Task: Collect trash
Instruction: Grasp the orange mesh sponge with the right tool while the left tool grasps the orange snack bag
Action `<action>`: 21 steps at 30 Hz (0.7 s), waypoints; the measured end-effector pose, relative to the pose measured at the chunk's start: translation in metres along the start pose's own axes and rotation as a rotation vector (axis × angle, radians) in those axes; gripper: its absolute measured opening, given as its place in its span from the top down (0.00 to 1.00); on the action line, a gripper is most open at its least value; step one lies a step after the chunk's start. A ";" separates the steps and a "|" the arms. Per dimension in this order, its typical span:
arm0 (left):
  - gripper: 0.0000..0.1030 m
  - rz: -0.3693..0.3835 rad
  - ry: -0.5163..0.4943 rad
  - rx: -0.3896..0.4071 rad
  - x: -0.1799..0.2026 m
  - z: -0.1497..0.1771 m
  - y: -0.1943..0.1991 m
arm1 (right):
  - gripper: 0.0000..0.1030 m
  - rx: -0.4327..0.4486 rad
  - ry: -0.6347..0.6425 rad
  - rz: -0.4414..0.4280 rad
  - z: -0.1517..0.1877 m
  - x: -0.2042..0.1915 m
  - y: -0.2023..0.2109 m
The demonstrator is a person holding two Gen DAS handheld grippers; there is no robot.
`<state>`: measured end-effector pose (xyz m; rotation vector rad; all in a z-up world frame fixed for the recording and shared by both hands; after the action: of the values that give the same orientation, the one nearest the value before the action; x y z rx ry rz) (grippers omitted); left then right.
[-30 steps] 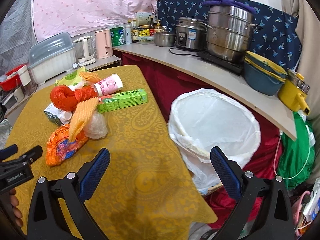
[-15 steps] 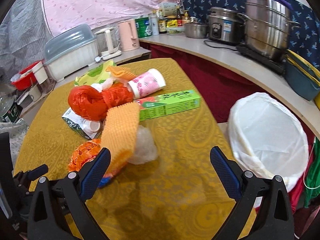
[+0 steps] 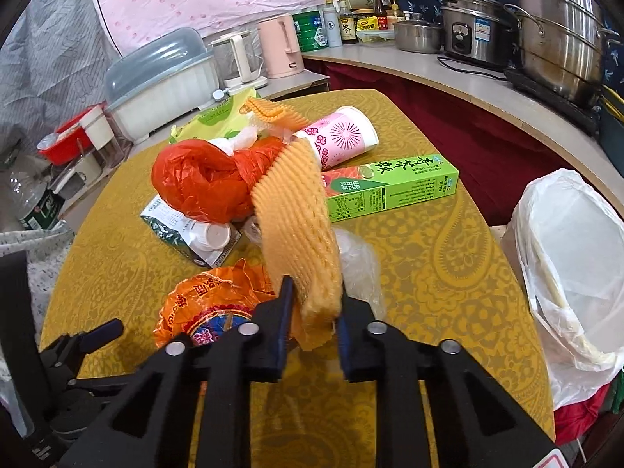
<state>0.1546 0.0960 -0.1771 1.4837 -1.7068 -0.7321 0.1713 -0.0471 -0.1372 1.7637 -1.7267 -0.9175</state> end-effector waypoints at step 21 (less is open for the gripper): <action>0.74 0.014 -0.062 0.019 0.039 0.000 0.001 | 0.89 0.187 -0.122 -0.009 -0.032 0.050 0.071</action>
<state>0.1525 0.0580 -0.1697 1.4750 -1.7732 -0.7636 0.1481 -0.1048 -0.0689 1.8682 -1.9389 -0.9095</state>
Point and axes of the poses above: each gripper's, at about its wrist camera, not at the fingertips, and y roughly against the way its jaws point, x to its right, z to its underside, the point moved 8 cm from there along -y, roughly the way its jaws point, and after that the axes turned 3 degrees about z, right-handed, at the moved point
